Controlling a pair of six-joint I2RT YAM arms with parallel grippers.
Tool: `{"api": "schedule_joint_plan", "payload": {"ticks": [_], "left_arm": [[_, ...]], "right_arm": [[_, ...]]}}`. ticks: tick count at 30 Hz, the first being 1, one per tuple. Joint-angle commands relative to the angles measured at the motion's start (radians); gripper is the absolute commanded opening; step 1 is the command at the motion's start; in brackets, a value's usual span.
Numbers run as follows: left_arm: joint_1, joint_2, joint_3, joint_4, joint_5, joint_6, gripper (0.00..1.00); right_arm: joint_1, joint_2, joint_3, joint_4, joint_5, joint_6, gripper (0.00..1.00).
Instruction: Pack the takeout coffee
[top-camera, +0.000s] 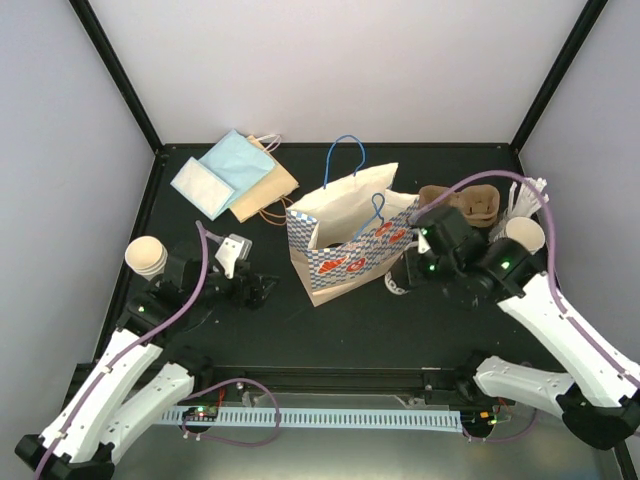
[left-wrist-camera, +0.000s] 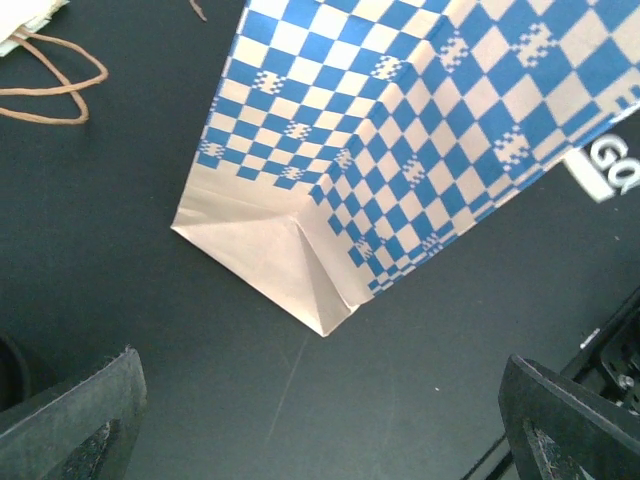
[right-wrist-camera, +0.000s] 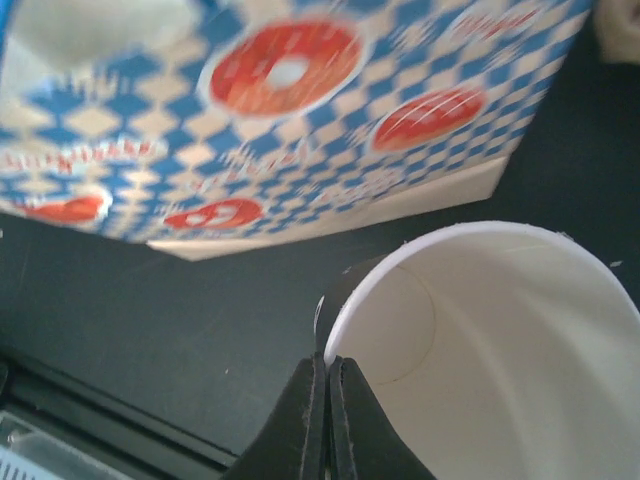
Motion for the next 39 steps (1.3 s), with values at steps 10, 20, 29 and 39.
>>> {"api": "schedule_joint_plan", "payload": {"ticks": [10,20,29,39], "left_arm": [[0.008,0.096,0.08,-0.091,-0.305,-0.106,0.99],[0.029,0.269,0.167,-0.147,-0.421,-0.118,0.99],[0.038,0.386,0.225,-0.143,-0.475,-0.121,0.99],[0.069,0.507,0.253,-0.127,-0.481,-0.103,0.99]], "right_arm": [[0.255,0.013,-0.314,0.342,0.159,0.106,0.01],[0.325,0.066,-0.454,0.397,0.238,0.145,0.02],[0.39,0.163,-0.451,0.353,0.325,0.147,0.1],[0.394,0.079,-0.414,0.363,0.255,0.087,0.45]]}}
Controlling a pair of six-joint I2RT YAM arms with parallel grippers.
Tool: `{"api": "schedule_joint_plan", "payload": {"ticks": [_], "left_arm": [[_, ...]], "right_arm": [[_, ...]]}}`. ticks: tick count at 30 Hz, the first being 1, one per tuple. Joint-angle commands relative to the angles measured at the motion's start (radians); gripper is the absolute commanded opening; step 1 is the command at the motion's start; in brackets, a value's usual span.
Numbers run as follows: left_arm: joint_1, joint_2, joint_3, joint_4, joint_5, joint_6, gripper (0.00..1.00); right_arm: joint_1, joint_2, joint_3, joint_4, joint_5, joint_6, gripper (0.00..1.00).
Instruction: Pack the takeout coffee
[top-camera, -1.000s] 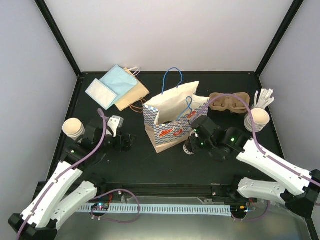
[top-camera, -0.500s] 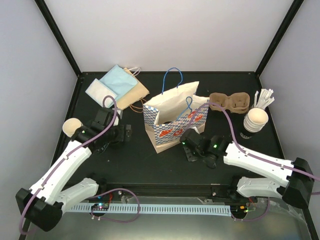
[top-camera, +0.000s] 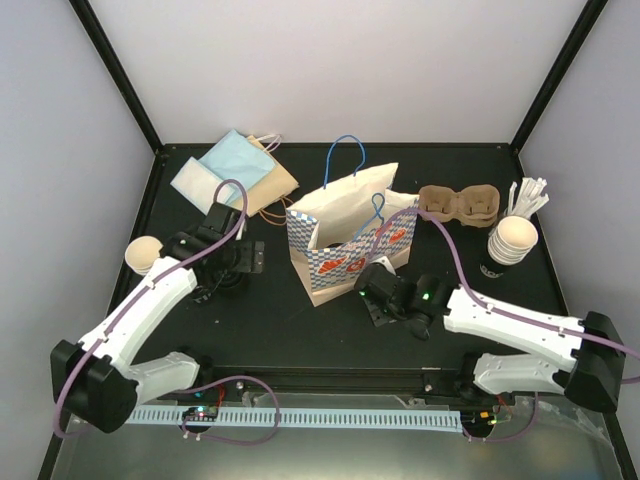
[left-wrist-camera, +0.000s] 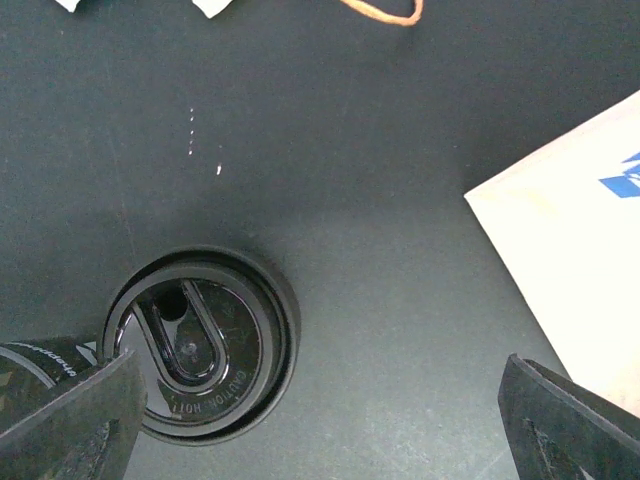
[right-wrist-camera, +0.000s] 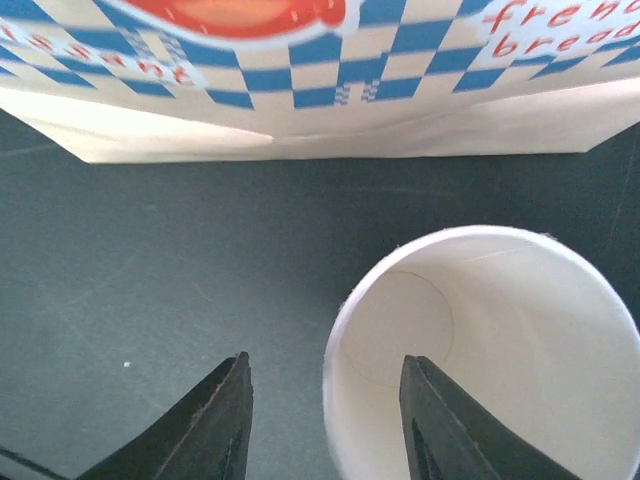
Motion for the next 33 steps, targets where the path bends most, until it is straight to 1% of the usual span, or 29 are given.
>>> {"api": "schedule_joint_plan", "payload": {"ticks": [1,5,7,10,15,18,24,29,33], "left_arm": [[0.025,0.043,0.047,0.017,-0.013,0.008,0.99],[0.049,0.092,0.058,0.009,0.001,0.006,0.99],[0.062,0.117,0.068,-0.007,0.013,0.008,0.99],[0.078,0.156,0.07,-0.018,0.038,0.029,0.99],[0.123,0.221,0.071,-0.011,0.031,0.044,0.99],[0.164,0.235,0.07,0.001,0.056,0.05,0.99],[0.209,0.262,0.064,0.003,0.086,0.085,0.99],[0.213,0.243,0.05,0.013,0.162,0.124,0.99],[0.213,0.227,0.039,-0.005,0.184,0.113,0.97]], "right_arm": [[0.008,-0.071,0.044,0.009,-0.015,-0.031,0.47],[0.007,-0.115,0.059,0.001,-0.034,-0.046,0.49],[0.007,-0.137,0.062,-0.004,-0.038,-0.045,0.52],[0.007,-0.17,0.066,-0.005,-0.043,-0.042,0.53],[0.008,-0.229,0.062,0.024,-0.067,-0.049,0.54],[0.007,-0.247,0.062,0.027,-0.07,-0.053,0.54],[0.008,-0.253,0.068,0.016,-0.068,-0.055,0.54],[0.007,-0.257,0.065,0.019,-0.062,-0.054,0.54],[0.007,-0.253,0.061,0.025,-0.063,-0.052,0.54]]}}
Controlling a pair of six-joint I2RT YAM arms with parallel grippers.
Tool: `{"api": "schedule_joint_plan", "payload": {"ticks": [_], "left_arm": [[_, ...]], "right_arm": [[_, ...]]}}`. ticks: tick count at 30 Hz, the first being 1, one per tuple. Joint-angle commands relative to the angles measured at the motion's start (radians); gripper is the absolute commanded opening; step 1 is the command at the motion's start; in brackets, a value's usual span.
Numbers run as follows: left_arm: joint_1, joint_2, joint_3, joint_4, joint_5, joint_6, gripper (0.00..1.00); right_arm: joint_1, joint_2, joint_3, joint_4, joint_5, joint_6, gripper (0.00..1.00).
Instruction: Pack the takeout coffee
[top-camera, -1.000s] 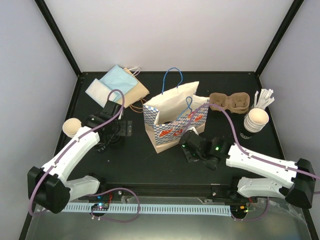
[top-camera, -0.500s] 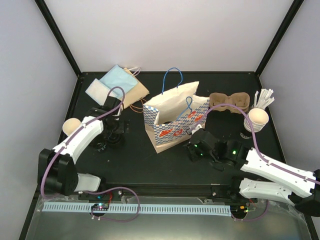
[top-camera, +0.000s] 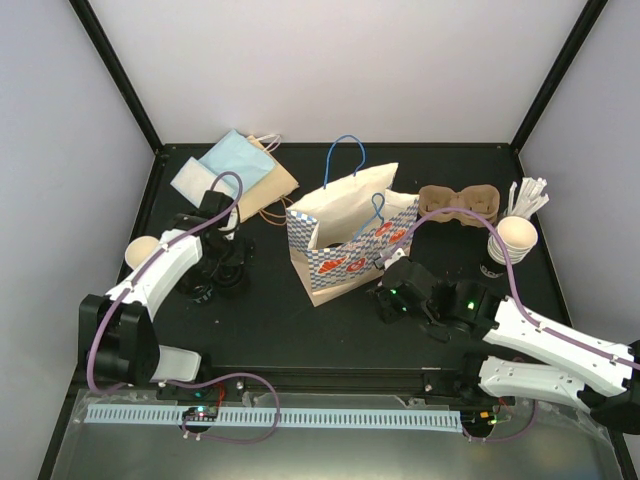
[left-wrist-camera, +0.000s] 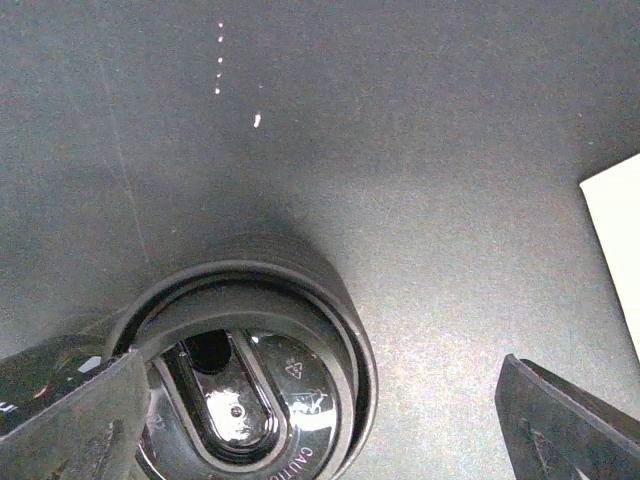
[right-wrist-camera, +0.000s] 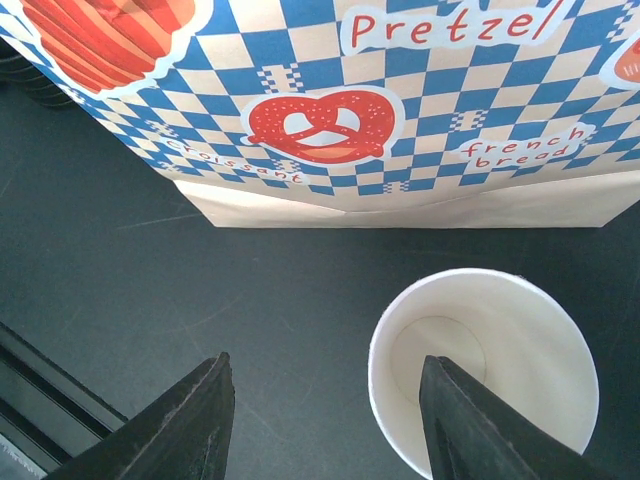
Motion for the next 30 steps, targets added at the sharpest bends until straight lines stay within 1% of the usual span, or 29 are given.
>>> {"api": "schedule_joint_plan", "payload": {"ticks": [1,6,11,12,16,25,28,30], "left_arm": [[0.006,-0.03,0.005,-0.017,0.067,0.013,0.96],[0.007,-0.046,-0.01,-0.063,0.068,-0.056,0.92],[0.008,-0.073,-0.047,-0.064,0.069,-0.108,0.92],[0.009,-0.102,-0.05,-0.064,0.06,-0.113,0.92],[0.027,-0.116,-0.054,-0.069,0.034,-0.118,0.93],[0.077,-0.119,-0.068,-0.064,0.032,-0.098,0.91],[0.086,-0.115,-0.061,-0.083,-0.036,-0.123,0.91],[0.09,-0.117,-0.061,-0.084,-0.044,-0.128,0.91]], "right_arm": [[0.005,-0.01,0.022,0.021,-0.002,-0.006,0.54],[0.006,-0.006,0.012,0.03,-0.006,-0.003,0.54],[0.006,-0.002,0.007,0.038,-0.011,-0.005,0.54],[0.005,0.0,0.008,0.038,-0.012,-0.005,0.54],[0.005,0.005,0.008,0.04,-0.015,-0.006,0.54],[0.005,0.003,0.002,0.038,-0.017,-0.004,0.54],[0.006,0.002,0.001,0.037,-0.017,-0.002,0.54],[0.005,0.002,-0.001,0.037,-0.019,-0.001,0.55]]}}
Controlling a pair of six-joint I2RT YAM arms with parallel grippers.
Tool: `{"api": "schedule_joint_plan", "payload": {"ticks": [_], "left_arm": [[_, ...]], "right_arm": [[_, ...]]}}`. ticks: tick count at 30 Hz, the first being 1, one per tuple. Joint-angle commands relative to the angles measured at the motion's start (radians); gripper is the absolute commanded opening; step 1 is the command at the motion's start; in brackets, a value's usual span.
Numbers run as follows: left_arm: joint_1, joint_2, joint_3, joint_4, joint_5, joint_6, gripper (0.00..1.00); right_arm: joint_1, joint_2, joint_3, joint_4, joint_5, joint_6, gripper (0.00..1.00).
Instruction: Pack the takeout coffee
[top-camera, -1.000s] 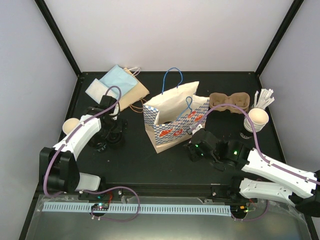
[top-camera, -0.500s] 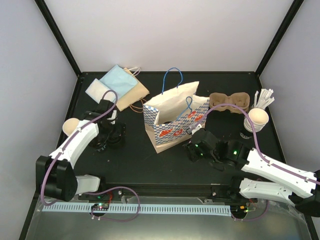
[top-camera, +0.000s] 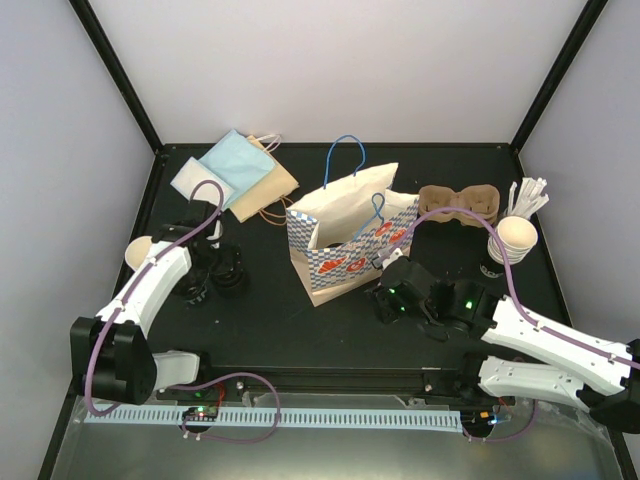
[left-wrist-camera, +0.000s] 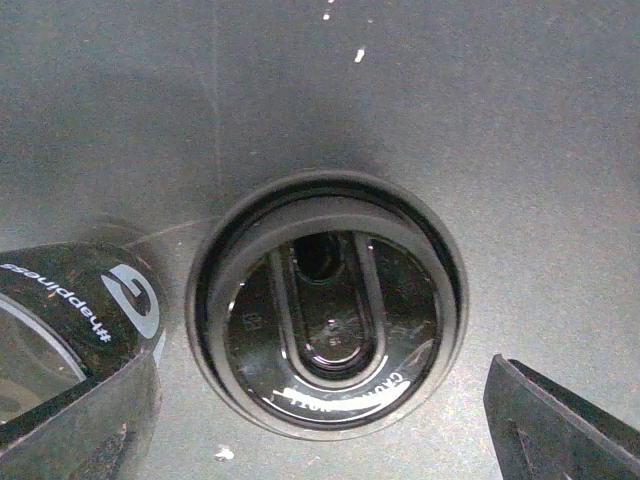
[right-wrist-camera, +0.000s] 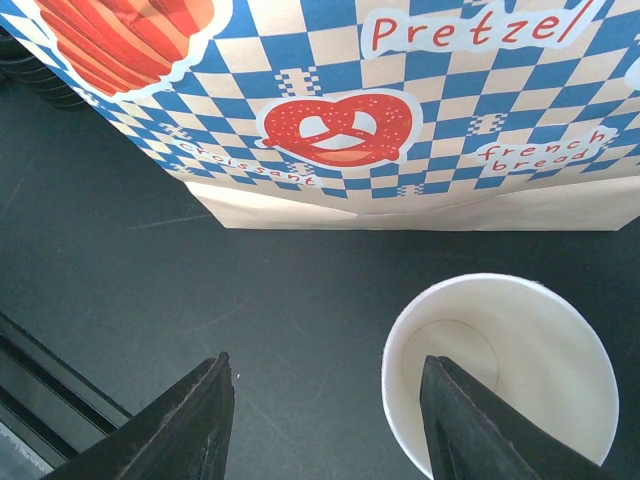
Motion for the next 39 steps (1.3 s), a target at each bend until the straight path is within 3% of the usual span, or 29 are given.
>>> {"api": "schedule_joint_plan", "payload": {"ticks": [1,8,20,26,39], "left_arm": [[0.014,-0.013,0.009,-0.026,-0.057,-0.025,0.91],[0.019,-0.026,0.008,-0.024,-0.102,-0.032,0.91],[-0.019,-0.013,0.02,0.028,-0.014,0.027,0.96],[-0.041,0.033,0.038,0.037,-0.055,0.023,0.99],[-0.09,0.144,0.082,0.037,-0.127,0.023,0.95]], "right_arm": [[0.005,-0.007,-0.001,0.022,-0.003,0.0,0.54],[0.006,-0.006,-0.007,0.02,-0.002,0.0,0.55],[0.004,-0.067,-0.023,0.013,0.091,0.033,0.55],[0.004,-0.064,-0.032,-0.01,0.184,0.107,0.61],[0.003,-0.041,-0.025,0.004,0.173,0.103,0.61]]}}
